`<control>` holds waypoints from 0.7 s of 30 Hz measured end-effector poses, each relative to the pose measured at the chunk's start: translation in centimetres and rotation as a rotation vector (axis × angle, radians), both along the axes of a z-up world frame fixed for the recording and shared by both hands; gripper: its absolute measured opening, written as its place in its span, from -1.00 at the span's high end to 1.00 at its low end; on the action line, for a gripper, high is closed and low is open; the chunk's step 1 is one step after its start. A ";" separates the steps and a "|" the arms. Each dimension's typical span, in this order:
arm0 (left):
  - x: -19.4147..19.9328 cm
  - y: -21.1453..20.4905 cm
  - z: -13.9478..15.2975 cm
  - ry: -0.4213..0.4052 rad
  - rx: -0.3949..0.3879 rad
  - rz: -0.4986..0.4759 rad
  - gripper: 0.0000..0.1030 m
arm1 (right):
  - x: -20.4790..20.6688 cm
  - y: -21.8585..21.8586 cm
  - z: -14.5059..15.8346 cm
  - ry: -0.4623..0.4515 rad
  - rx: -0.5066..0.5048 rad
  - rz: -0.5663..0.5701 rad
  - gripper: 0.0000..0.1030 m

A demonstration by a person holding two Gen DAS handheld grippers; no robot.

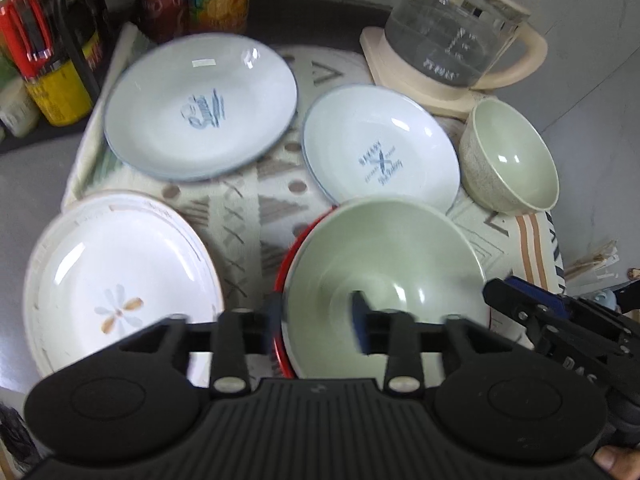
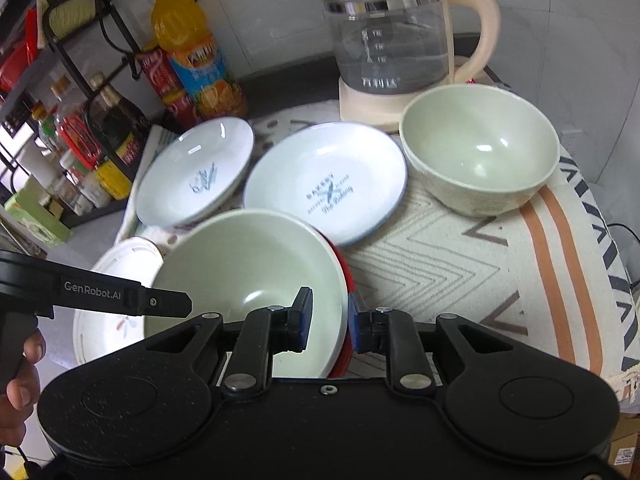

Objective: Organize plates and bowls
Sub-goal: 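Open both grippers to release the green bowl in the red bowl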

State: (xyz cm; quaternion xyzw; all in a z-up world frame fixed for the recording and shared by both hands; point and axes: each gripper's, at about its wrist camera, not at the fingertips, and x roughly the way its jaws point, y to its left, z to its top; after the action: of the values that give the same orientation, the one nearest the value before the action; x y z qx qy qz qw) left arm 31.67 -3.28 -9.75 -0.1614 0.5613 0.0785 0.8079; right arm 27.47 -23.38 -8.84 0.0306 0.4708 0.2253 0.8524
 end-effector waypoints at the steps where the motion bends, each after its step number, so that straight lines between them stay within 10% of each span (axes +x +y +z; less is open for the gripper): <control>1: 0.1 0.0 0.3 -0.008 0.012 0.001 0.02 | 0.0 -0.1 0.3 -0.004 0.007 0.002 0.54; 12: 1.7 -0.8 1.8 -0.082 0.053 -0.001 -0.50 | 0.9 -2.9 1.8 -0.056 0.087 -0.095 -0.50; 21: 4.1 -3.3 1.7 -0.101 0.063 -0.056 -0.52 | 1.7 -5.9 1.8 -0.086 0.110 -0.190 -0.83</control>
State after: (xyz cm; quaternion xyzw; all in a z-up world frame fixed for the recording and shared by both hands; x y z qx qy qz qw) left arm 35.77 -6.55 -8.00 -0.1239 0.5214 0.0652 0.8417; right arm 29.15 -29.28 -7.00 0.1123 0.4159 0.1700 0.8863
